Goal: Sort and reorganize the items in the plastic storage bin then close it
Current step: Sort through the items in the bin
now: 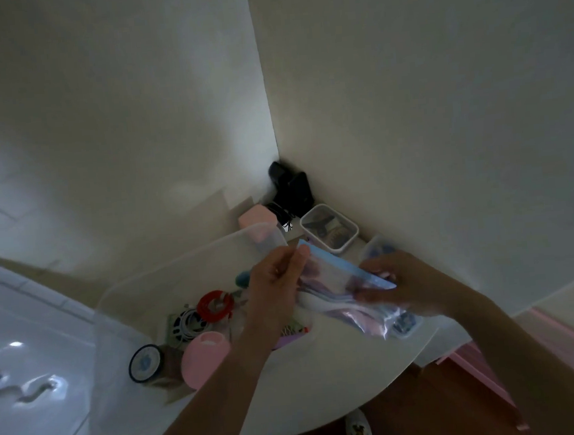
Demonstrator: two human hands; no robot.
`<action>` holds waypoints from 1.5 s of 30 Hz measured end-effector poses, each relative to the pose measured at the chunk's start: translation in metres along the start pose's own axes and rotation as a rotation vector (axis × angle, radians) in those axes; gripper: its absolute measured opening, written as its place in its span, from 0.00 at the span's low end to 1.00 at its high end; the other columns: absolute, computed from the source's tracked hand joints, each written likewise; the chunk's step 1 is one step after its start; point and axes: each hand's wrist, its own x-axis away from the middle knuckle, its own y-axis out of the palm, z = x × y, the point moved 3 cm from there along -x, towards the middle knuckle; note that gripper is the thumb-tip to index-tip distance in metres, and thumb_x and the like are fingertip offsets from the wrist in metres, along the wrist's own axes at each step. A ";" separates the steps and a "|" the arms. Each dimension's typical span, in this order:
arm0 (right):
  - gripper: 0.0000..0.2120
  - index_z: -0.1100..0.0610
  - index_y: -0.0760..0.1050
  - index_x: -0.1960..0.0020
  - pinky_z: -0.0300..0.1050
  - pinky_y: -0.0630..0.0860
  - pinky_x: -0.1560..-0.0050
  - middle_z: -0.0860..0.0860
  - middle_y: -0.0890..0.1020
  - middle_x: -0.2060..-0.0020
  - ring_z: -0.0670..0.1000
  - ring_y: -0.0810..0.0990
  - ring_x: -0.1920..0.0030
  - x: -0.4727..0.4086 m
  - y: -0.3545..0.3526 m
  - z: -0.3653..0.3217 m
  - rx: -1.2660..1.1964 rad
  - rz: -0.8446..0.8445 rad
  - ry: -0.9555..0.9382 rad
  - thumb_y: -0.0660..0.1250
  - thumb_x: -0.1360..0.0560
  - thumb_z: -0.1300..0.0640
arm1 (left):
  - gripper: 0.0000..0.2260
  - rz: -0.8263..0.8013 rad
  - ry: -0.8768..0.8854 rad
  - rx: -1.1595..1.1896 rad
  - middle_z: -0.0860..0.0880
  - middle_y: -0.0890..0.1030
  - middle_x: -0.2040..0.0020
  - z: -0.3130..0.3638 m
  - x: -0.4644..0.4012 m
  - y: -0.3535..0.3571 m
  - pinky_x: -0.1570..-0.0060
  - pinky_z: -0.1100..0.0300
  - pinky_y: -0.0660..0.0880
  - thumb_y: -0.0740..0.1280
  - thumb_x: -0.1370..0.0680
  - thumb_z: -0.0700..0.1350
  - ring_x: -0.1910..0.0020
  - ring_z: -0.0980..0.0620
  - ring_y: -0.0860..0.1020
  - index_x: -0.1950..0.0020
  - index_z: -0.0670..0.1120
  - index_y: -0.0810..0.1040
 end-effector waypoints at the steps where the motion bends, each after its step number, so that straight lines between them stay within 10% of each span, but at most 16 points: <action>1: 0.09 0.51 0.82 0.46 0.37 0.77 0.49 0.45 0.84 0.54 0.41 0.82 0.53 0.001 0.000 0.002 -0.032 0.028 -0.004 0.72 0.25 0.53 | 0.04 -0.046 -0.041 -0.013 0.53 0.86 0.57 -0.002 -0.001 0.004 0.55 0.65 0.78 0.68 0.20 0.46 0.59 0.60 0.83 0.51 0.48 0.83; 5: 0.06 0.53 0.84 0.49 0.43 0.79 0.47 0.49 0.85 0.55 0.46 0.83 0.53 0.019 0.002 0.028 -0.272 0.063 0.134 0.72 0.26 0.57 | 0.21 -0.236 -0.218 0.031 0.47 0.83 0.45 -0.025 0.008 0.022 0.58 0.70 0.77 0.77 0.28 0.39 0.53 0.63 0.82 0.38 0.48 0.77; 10: 0.15 0.49 0.80 0.44 0.42 0.80 0.47 0.46 0.84 0.51 0.45 0.83 0.51 0.036 0.019 0.058 -0.413 0.111 0.250 0.75 0.31 0.51 | 0.20 -0.126 -0.346 0.048 0.48 0.86 0.52 -0.070 0.022 0.055 0.52 0.51 0.83 0.83 0.35 0.49 0.52 0.49 0.85 0.47 0.47 0.82; 14: 0.13 0.51 0.80 0.46 0.35 0.77 0.56 0.49 0.84 0.55 0.42 0.83 0.57 0.041 0.046 0.095 -0.459 0.188 0.390 0.75 0.29 0.59 | 0.28 -0.139 -0.560 0.101 0.49 0.86 0.52 -0.110 0.036 0.086 0.46 0.52 0.81 0.81 0.36 0.60 0.51 0.51 0.84 0.44 0.46 0.79; 17: 0.11 0.58 0.78 0.47 0.32 0.76 0.63 0.54 0.83 0.56 0.39 0.82 0.63 0.040 0.077 0.123 -0.517 0.201 0.509 0.73 0.28 0.65 | 0.25 -0.155 -0.765 0.183 0.48 0.81 0.49 -0.149 0.055 0.098 0.51 0.60 0.80 0.78 0.28 0.49 0.52 0.53 0.81 0.37 0.46 0.71; 21: 0.11 0.62 0.76 0.44 0.34 0.77 0.68 0.58 0.82 0.55 0.48 0.83 0.62 0.020 0.122 0.150 -0.515 0.157 0.624 0.72 0.26 0.64 | 0.25 -0.191 -0.687 -0.043 0.44 0.76 0.32 -0.196 0.066 0.093 0.38 0.45 0.77 0.70 0.22 0.45 0.38 0.45 0.79 0.30 0.60 0.65; 24: 0.13 0.59 0.77 0.43 0.43 0.80 0.64 0.58 0.84 0.55 0.55 0.83 0.60 -0.003 0.146 0.164 -0.502 0.137 0.654 0.73 0.26 0.57 | 0.33 -0.175 -0.655 -0.195 0.44 0.64 0.23 -0.267 0.064 0.089 0.30 0.41 0.68 0.67 0.21 0.47 0.27 0.39 0.68 0.20 0.52 0.54; 30: 0.25 0.56 0.69 0.31 0.44 0.78 0.54 0.54 0.83 0.45 0.50 0.82 0.53 -0.021 0.168 0.182 -0.383 0.072 0.697 0.72 0.25 0.52 | 0.18 -0.236 -0.647 -0.286 0.48 0.74 0.31 -0.194 0.059 0.080 0.33 0.58 0.69 0.59 0.16 0.42 0.30 0.47 0.72 0.26 0.45 0.68; 35: 0.23 0.52 0.71 0.32 0.52 0.77 0.40 0.50 0.80 0.39 0.51 0.80 0.42 -0.002 0.147 0.144 -0.129 0.363 0.612 0.71 0.25 0.52 | 0.18 -0.261 -0.655 -0.244 0.51 0.76 0.31 -0.170 0.072 0.067 0.34 0.60 0.71 0.60 0.16 0.51 0.33 0.52 0.75 0.27 0.51 0.71; 42: 0.12 0.50 0.78 0.45 0.31 0.77 0.54 0.42 0.83 0.53 0.42 0.82 0.54 -0.017 0.102 0.014 -0.277 0.448 0.237 0.72 0.26 0.60 | 0.09 -0.215 -0.496 -0.242 0.53 0.85 0.53 -0.086 0.075 -0.028 0.63 0.69 0.75 0.62 0.17 0.48 0.61 0.57 0.83 0.41 0.51 0.80; 45: 0.11 0.50 0.78 0.44 0.31 0.77 0.53 0.42 0.83 0.54 0.40 0.82 0.54 -0.048 0.109 -0.025 -0.272 0.331 0.126 0.71 0.25 0.60 | 0.07 -0.058 -0.380 -0.487 0.56 0.83 0.53 -0.078 0.052 -0.093 0.57 0.66 0.78 0.64 0.18 0.48 0.58 0.59 0.82 0.42 0.53 0.80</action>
